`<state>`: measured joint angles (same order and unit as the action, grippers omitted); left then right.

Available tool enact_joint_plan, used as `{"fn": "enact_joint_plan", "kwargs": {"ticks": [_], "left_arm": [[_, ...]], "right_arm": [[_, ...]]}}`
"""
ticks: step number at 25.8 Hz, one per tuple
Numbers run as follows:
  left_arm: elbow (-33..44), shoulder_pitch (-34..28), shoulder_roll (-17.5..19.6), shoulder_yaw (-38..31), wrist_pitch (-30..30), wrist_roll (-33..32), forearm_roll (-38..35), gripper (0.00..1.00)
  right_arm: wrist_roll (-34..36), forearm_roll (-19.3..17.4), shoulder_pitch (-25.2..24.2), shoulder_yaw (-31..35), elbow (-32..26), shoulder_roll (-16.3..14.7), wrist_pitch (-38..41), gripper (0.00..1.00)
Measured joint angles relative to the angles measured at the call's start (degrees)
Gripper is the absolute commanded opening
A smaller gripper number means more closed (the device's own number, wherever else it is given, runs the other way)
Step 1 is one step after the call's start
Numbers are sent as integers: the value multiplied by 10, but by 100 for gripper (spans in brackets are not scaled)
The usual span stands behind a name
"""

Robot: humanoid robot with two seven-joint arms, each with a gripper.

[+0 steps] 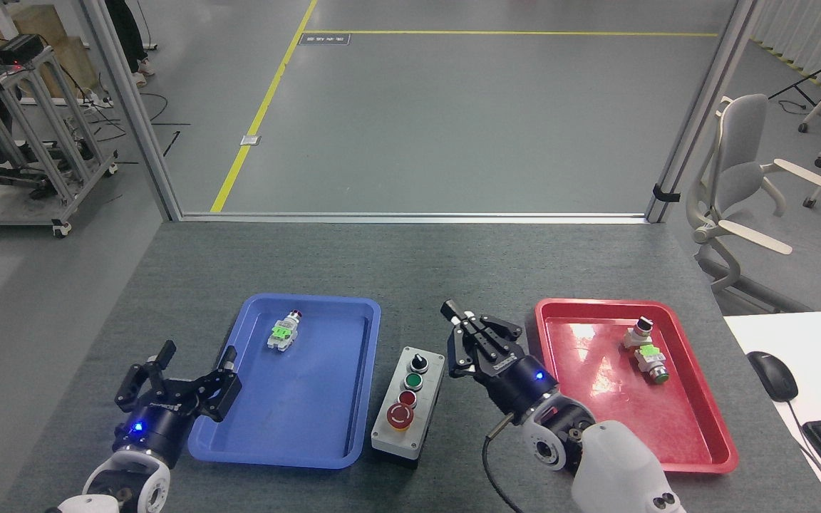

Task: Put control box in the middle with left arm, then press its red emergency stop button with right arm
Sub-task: 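Move the right gripper over the control box's red stop button, then press down on the red emergency stop button with the right gripper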

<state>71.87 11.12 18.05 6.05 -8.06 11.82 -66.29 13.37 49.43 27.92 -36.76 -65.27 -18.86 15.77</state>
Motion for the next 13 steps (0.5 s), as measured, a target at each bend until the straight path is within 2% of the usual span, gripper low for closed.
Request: {"fn": "enact_joint_plan", "kwargs": {"ticks": [3, 7, 13], "left_arm": [[-8, 2, 0, -38, -21, -5, 2, 99], [-11, 3, 0, -56, -30, -8, 3, 99], [-14, -1, -8, -57, -28, -6, -1, 99]], "right_arm": [[-18, 0, 1, -27, 15, 26, 14, 0], [-30, 4, 2, -49, 52, 54, 40, 0], [-36, 6, 0, -67, 93, 64, 51, 0]]}}
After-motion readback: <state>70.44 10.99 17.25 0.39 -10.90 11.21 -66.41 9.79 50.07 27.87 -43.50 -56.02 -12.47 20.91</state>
